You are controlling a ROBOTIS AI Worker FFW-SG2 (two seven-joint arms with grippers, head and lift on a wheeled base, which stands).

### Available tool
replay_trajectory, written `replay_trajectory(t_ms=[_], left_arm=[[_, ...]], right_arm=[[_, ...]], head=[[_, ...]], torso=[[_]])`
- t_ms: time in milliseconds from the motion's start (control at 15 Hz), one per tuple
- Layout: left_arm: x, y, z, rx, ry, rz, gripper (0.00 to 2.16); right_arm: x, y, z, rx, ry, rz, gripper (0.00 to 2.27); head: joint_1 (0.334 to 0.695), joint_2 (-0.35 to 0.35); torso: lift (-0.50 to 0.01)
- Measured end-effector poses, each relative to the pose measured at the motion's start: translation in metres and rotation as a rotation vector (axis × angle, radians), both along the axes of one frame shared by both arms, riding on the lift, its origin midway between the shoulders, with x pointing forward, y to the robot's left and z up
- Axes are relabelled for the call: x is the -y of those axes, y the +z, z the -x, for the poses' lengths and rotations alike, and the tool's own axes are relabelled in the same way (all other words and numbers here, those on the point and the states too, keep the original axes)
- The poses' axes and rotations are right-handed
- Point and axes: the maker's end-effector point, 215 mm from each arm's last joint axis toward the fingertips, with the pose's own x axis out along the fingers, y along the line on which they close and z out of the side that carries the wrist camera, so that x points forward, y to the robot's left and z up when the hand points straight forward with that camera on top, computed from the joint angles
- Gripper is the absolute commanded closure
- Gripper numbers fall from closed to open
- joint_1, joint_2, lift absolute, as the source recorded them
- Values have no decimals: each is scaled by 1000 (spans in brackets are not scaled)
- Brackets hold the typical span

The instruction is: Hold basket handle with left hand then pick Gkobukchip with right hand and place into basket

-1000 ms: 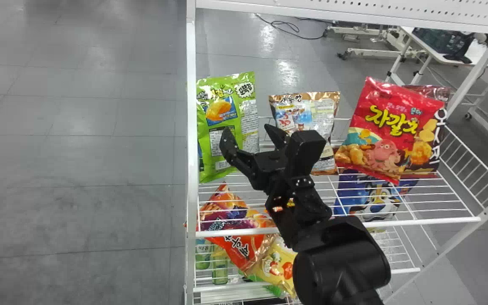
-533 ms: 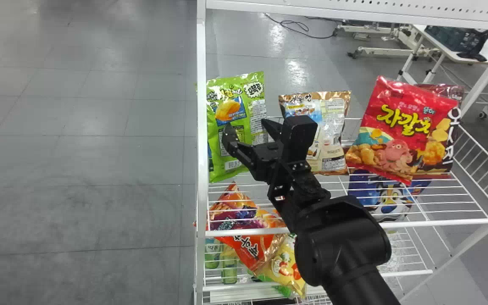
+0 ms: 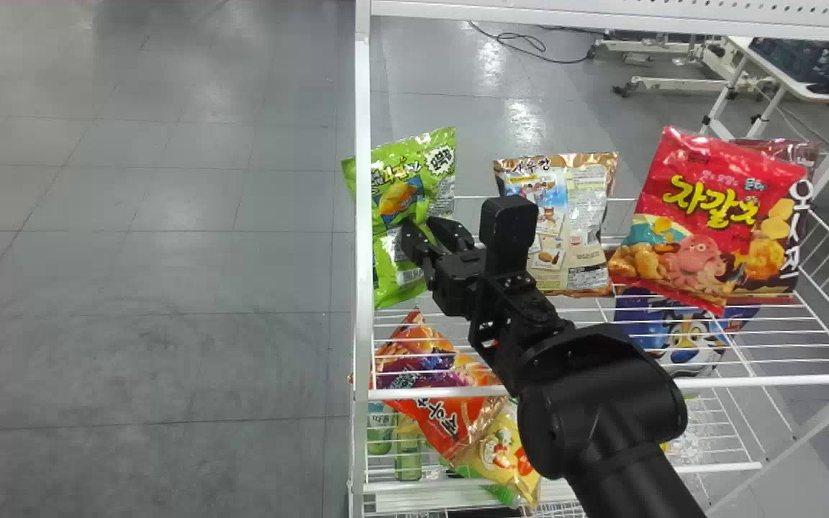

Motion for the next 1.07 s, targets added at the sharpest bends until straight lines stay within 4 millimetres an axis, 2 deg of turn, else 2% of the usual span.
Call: replay_trajectory(t_ms=[267, 533, 733, 933, 1067], left_arm=[[-1, 2, 1, 7, 1, -4, 1966], [0, 6, 3, 16, -3, -9, 1966], [1, 8, 4, 22, -8, -11, 1966], [5, 10, 7, 28, -19, -14, 1966], [7, 12, 9, 32, -23, -16, 1966]], right_arm=[[1, 22, 12, 61, -11, -27, 2044], [18, 42, 42, 83, -18, -53, 2044], [40, 56, 72, 77, -28, -72, 2044], [72, 69, 100, 62, -58, -102, 2044], [90, 69, 124, 7, -61, -130, 2044]], head=[[695, -126], [695, -161], [695, -196], [695, -273], [695, -314]], torso=[[-32], [-32], [-32], [-32], [-32]])
